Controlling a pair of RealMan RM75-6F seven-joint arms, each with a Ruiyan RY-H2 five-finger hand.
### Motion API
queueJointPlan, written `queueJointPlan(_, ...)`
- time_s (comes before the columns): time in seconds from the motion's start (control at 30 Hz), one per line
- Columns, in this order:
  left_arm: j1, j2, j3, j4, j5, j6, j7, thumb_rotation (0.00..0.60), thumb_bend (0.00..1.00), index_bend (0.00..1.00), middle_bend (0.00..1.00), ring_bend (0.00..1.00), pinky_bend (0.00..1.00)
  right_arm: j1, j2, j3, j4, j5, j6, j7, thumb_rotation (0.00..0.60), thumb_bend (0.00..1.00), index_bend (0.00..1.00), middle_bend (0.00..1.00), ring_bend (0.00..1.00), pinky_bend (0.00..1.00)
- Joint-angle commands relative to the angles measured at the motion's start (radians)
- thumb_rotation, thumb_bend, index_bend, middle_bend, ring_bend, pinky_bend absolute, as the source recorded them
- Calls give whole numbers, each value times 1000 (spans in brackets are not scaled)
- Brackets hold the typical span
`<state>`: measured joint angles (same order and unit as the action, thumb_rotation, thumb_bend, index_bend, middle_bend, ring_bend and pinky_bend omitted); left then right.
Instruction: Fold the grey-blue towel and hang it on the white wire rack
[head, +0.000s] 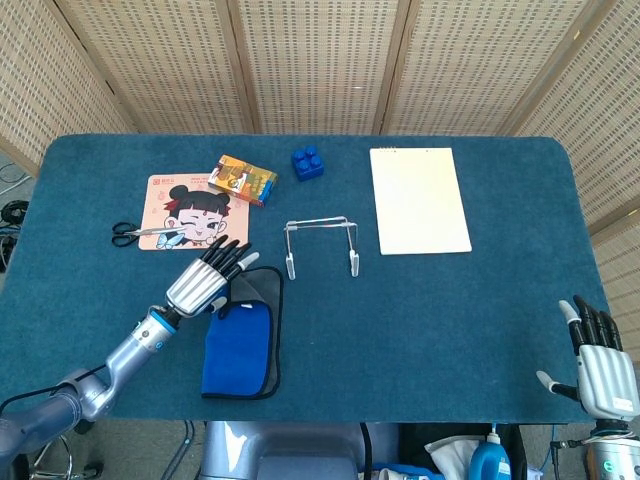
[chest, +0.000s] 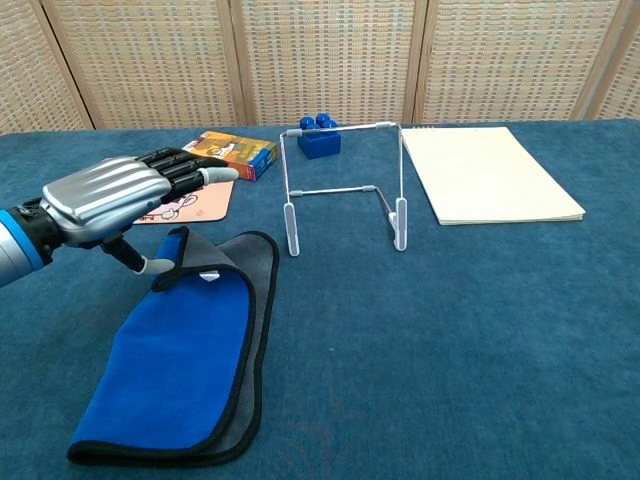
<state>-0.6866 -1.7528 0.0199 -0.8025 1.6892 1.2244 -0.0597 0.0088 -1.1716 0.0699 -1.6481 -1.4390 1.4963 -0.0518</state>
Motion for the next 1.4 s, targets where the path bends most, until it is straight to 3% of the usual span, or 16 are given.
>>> queueJointPlan(0.03,-10,-8,-9,-4,-7,-11,14,600,233,0,0,0,0,0,0,1,1,2,0,1,600,0,0,0,0,0)
queueJointPlan(0.63,-96,-70,-76,44,-61,-88,82,600,233,0,0,0,0,4,-3,7,17,27,-17,12,600,0,0,0,0,0)
queueJointPlan(1.0,-125,-82,-112,77,-108,-121,56,600,233,0,0,0,0,8,-7,8,18,31,-24,4,600,0,0,0,0,0)
queueJointPlan(1.2,-92,9,-115,-11,-134,-109,4,600,232,2,0,0,0,7,-6,7,17,28,-21,7,600,0,0,0,0,0)
queueJointPlan(1.4,-51,200,-131,-276,-256,-232,66,600,234,261,0,0,0,7,-6,2,14,17,-18,4,600,0,0,0,0,0)
